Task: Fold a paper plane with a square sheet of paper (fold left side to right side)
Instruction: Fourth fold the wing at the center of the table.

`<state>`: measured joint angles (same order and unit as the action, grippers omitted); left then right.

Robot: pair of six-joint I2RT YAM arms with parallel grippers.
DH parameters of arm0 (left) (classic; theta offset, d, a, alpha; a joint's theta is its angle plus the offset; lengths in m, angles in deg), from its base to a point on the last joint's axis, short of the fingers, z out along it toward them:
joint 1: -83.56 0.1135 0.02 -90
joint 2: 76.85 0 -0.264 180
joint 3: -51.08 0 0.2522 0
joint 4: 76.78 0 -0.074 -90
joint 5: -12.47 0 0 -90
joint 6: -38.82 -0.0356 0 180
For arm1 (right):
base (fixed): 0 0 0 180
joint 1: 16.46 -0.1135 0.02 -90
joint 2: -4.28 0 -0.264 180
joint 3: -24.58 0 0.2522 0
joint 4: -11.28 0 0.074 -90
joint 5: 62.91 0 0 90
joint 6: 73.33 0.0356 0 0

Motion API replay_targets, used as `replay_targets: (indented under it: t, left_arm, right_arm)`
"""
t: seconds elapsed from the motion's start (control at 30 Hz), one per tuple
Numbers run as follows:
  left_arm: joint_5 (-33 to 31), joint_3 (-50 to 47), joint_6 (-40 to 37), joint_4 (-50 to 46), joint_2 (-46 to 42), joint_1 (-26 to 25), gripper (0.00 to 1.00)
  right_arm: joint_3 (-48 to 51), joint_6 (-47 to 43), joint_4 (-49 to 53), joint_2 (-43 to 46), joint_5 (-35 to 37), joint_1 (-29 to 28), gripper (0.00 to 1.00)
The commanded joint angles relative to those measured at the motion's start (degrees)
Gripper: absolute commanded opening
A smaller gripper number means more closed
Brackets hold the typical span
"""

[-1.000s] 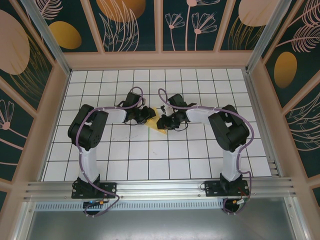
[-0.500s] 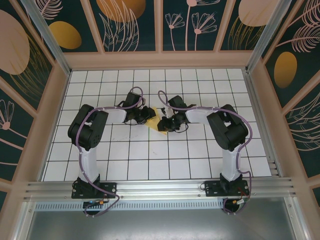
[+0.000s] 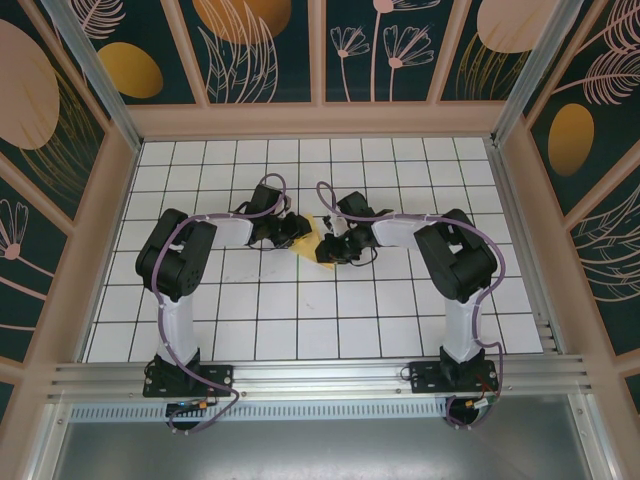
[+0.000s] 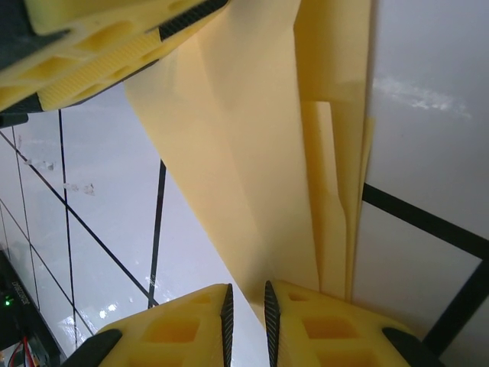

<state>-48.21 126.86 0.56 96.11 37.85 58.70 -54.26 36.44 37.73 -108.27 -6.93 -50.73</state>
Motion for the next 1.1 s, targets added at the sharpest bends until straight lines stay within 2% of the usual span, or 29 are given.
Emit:
replay_targets:
  t: [0.0,0.17,0.37,0.67,0.93,1.07]
  left_arm:
    - [-3.51,-1.37,-0.94,-2.99,2.20,0.25,0.29]
    - [-3.57,-1.37,-1.01,-3.01,2.24,0.21,0.29]
    - [-3.79,-1.37,-1.10,-3.18,2.24,0.25,0.29]
    - [-4.03,-1.30,-1.14,-3.32,2.11,0.19,0.29]
    - [-3.59,-0.78,-1.40,-3.42,1.64,0.22,0.29]
    - [-2.23,-0.52,-1.59,-2.89,-1.75,0.25,0.32]
  right_arm:
    - [-1.08,-2.00,6.86,0.53,4.09,0.57,0.23]
    - [-0.47,-2.53,9.57,-0.31,4.92,-0.09,0.22]
    - [2.99,-1.67,11.17,0.96,5.18,-0.06,0.14]
    - [9.84,0.07,11.23,4.42,4.37,0.40,0.14]
    - [10.41,0.25,11.35,3.58,4.47,0.46,0.13]
    - [10.52,1.42,10.11,2.62,4.85,0.93,0.13]
